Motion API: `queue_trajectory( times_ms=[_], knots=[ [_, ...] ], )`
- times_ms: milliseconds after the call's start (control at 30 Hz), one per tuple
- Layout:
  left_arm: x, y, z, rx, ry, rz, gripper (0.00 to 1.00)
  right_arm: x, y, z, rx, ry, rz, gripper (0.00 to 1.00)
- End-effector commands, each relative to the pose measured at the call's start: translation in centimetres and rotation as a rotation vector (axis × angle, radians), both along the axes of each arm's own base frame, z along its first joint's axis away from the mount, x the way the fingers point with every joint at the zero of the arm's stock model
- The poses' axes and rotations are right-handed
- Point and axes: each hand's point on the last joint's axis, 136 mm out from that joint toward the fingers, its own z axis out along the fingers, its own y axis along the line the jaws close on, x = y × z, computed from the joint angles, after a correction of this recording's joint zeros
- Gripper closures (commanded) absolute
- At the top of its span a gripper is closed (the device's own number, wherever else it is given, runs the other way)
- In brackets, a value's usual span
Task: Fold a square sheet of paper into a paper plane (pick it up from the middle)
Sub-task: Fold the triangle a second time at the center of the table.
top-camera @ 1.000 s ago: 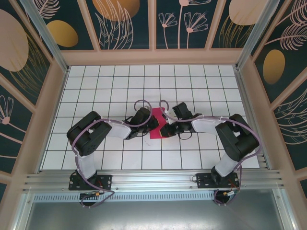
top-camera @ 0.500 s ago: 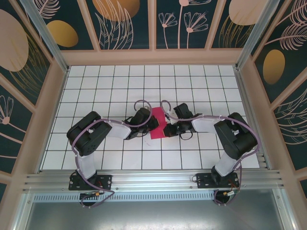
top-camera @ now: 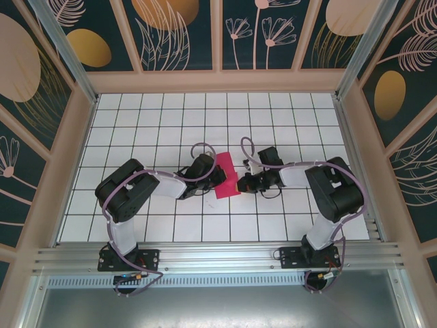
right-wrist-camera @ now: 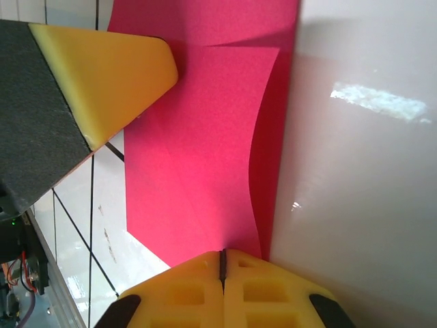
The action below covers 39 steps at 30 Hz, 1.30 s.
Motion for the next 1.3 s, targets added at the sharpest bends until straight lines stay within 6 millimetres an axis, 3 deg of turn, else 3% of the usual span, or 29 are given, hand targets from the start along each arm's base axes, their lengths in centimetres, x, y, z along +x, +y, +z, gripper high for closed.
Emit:
queue_trajectory(
  times_ms=[0, 233, 333, 500, 767, 1000, 1133, 1267],
  knots=[
    [-2.3, 2.3, -4.3, 0.122, 0.113, 0.008, 0.95, -2.6, -2.5, -2.9, -0.127, 0.129, -0.044, 0.94],
    [-2.2, 2.2, -4.0, 0.119, 0.108, 0.008, 0.95, -1.4, -0.9, 1.9, -0.027, 0.032, -0.005, 0.94],
    [-2.2, 2.1, -3.9, 0.116, 0.107, 0.006, 0.95, -1.3, 0.0, 3.0, 0.002, 0.015, 0.023, 0.94],
    [-2.1, 1.9, -3.9, 0.116, 0.108, 0.002, 0.95, -1.7, 0.5, 1.5, -0.021, 0.056, 0.049, 0.93],
    [-2.1, 2.1, -3.8, 0.122, 0.107, 0.002, 0.95, -1.9, -2.0, -2.0, -0.097, 0.156, -0.056, 0.96],
    [-2.1, 2.1, -4.0, 0.127, 0.107, 0.0, 0.95, -3.4, -1.9, -0.5, 0.043, 0.228, -0.076, 0.96],
    [-2.2, 2.2, -4.0, 0.127, 0.108, 0.001, 0.95, -3.2, -3.1, -0.7, 0.044, 0.245, -0.125, 0.95],
    [-2.1, 2.0, -3.7, 0.118, 0.101, -0.006, 0.95, -2.1, -2.5, 1.8, 0.094, 0.185, -0.112, 0.95]
  ],
)
